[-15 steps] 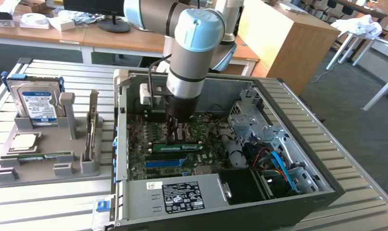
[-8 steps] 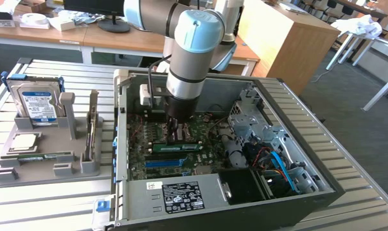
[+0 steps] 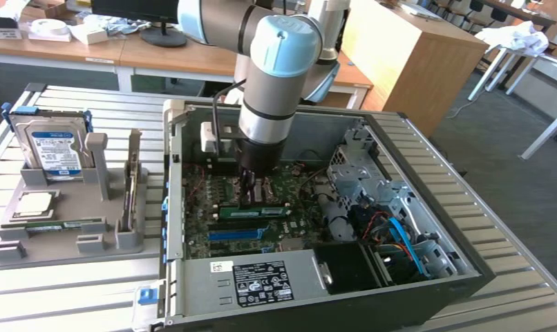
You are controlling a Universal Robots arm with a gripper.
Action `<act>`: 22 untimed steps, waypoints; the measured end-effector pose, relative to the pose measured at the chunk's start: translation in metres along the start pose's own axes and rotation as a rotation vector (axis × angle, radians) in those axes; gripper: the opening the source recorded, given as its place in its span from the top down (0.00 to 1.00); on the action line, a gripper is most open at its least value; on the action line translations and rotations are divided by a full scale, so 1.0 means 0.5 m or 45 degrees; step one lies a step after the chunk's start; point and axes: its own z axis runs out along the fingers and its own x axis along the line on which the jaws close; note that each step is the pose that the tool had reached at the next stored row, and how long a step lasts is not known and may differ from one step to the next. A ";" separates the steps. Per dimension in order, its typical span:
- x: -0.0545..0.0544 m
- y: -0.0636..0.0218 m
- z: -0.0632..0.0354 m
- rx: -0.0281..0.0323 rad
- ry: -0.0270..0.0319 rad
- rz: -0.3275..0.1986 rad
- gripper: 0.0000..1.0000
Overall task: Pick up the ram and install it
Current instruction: 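Press down the ram until it locks into place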
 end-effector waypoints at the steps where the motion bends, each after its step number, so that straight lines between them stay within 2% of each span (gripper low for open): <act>1: 0.000 0.000 0.000 0.0001 -0.0001 0.000 0.90; 22: 0.001 0.000 0.008 0.0010 -0.0016 0.000 0.90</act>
